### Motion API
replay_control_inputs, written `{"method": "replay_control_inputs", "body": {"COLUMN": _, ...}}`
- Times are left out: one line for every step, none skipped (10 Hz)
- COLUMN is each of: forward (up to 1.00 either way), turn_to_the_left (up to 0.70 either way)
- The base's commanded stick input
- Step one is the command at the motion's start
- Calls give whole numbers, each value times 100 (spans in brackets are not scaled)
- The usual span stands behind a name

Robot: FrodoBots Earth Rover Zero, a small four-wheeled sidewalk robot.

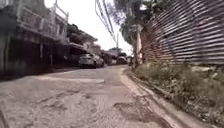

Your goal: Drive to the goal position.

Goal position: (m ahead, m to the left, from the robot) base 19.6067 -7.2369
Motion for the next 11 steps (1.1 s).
{"method": "replay_control_inputs", "body": {"forward": 70, "turn_to_the_left": 1}}
{"method": "replay_control_inputs", "body": {"forward": 70, "turn_to_the_left": 1}}
{"method": "replay_control_inputs", "body": {"forward": 70, "turn_to_the_left": 1}}
{"method": "replay_control_inputs", "body": {"forward": 70, "turn_to_the_left": 1}}
{"method": "replay_control_inputs", "body": {"forward": 70, "turn_to_the_left": 1}}
{"method": "replay_control_inputs", "body": {"forward": 70, "turn_to_the_left": 1}}
{"method": "replay_control_inputs", "body": {"forward": 70, "turn_to_the_left": 1}}
{"method": "replay_control_inputs", "body": {"forward": 70, "turn_to_the_left": 1}}
{"method": "replay_control_inputs", "body": {"forward": 70, "turn_to_the_left": 1}}
{"method": "replay_control_inputs", "body": {"forward": 70, "turn_to_the_left": 1}}
{"method": "replay_control_inputs", "body": {"forward": 70, "turn_to_the_left": 1}}
